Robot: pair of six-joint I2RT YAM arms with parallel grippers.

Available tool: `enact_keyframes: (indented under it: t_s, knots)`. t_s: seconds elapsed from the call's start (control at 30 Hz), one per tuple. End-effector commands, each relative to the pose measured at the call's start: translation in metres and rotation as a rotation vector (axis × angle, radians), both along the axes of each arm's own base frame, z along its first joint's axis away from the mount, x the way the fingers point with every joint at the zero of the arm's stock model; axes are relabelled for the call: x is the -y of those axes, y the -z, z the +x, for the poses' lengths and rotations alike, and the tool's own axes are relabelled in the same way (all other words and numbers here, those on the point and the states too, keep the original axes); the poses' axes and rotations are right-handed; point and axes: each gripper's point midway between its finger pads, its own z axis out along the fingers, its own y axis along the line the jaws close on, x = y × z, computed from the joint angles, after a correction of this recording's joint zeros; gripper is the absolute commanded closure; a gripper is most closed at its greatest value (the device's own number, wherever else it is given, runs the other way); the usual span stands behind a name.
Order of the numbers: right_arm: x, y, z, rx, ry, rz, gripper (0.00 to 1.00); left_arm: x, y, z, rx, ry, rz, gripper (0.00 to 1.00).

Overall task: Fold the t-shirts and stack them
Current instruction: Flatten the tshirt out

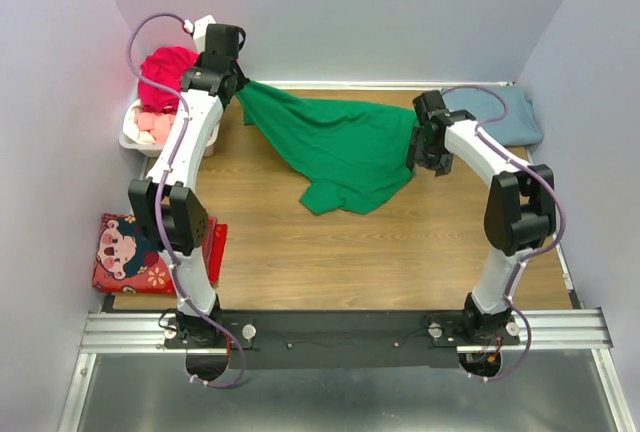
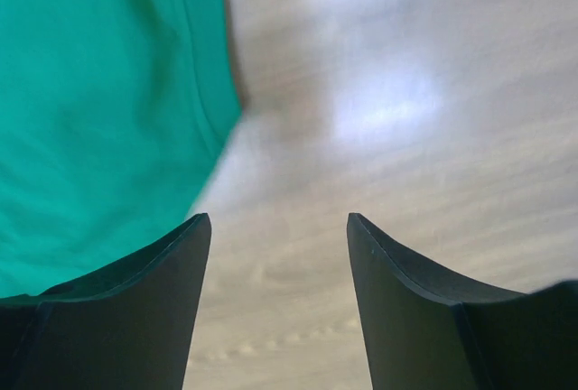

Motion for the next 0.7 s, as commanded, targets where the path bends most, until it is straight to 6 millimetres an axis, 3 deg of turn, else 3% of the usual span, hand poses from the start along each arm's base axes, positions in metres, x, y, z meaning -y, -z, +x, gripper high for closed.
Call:
enact_keyframes:
  t_s: [0.0,0.13,0.27,0.47,0.67]
  knots:
    - [-0.034,0.016,-0.035,-0.047,-0.147,0.108,0.31,0.016,0.030,0.029,-0.032,0.080,-0.007,1.00]
    - [-0.079,0.016,-0.044,-0.036,-0.273,0.146,0.31,0.021,0.038,0.044,-0.035,0.097,-0.007,1.00]
    - [-0.108,0.021,-0.047,-0.043,-0.313,0.170,0.31,0.021,0.050,0.048,-0.058,0.104,0.004,1.00]
    - [-0.121,0.044,-0.054,-0.098,-0.319,0.172,0.32,0.018,0.062,0.045,-0.089,0.105,0.028,1.00]
    - [-0.125,0.061,-0.049,-0.115,-0.322,0.157,0.35,0.017,0.065,0.044,-0.100,0.104,0.039,1.00]
